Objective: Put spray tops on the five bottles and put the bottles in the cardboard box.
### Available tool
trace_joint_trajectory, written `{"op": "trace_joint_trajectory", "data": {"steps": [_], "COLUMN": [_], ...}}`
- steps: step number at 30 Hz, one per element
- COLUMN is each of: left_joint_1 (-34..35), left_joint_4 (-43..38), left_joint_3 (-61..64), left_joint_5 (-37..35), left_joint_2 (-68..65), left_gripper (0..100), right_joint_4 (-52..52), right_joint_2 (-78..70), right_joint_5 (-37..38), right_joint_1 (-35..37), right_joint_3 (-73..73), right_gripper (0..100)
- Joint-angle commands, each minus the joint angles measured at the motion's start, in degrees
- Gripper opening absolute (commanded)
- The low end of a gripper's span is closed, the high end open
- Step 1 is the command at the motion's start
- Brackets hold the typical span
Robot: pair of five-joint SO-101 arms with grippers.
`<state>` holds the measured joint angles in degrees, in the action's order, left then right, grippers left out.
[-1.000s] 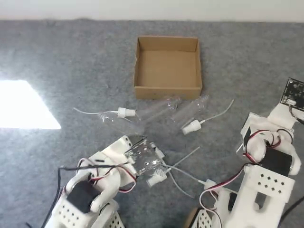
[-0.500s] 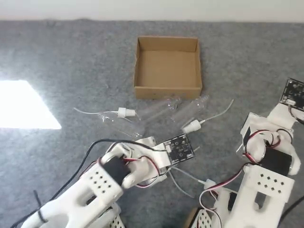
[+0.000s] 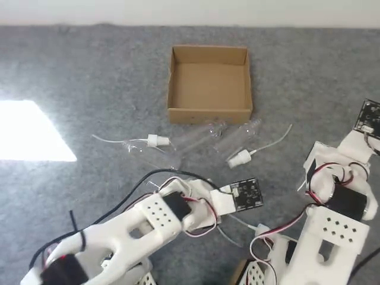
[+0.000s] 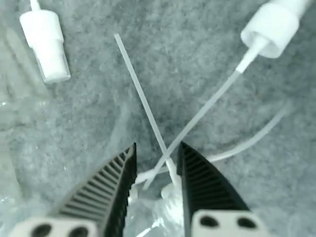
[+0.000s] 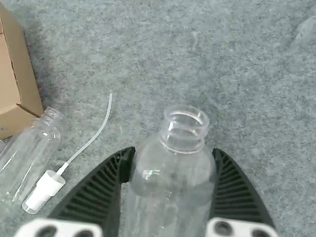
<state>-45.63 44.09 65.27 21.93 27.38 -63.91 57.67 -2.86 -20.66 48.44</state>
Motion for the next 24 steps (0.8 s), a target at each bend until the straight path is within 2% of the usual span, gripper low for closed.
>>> {"op": "trace_joint_trajectory", "data": {"steps": [1,9,11,16,18,24], "left_joint_1": [-1.1,-1.8,-1.8,-1.8,-1.7,-1.5], "left_joint_4": [1.4,5.9,6.0,5.9,6.0,13.2], "left_joint_3": [-5.9,-14.1,-14.3,-12.1,-10.9,-10.9], "left_joint_5": [0.4,0.4,0.4,-0.2,-2.9,-5.2], "left_joint_2": [-4.0,-14.5,-14.9,-11.1,-8.3,-0.1], "left_gripper": [12,1,1,1,1,1], "right_joint_4": [1.4,1.4,1.4,1.4,1.4,1.4], "right_joint_2": [1.8,1.8,1.8,1.8,1.8,1.8], "right_joint_5": [-0.2,-0.2,-0.2,-0.2,-0.2,-0.2], "right_joint_1": [-0.8,-0.7,-0.7,-0.7,-0.7,-0.7], "right_joint_3": [-1.5,-1.5,-1.5,-1.5,-1.5,-1.5], "right_gripper": [15.1,15.1,15.1,15.1,15.1,15.1]}}
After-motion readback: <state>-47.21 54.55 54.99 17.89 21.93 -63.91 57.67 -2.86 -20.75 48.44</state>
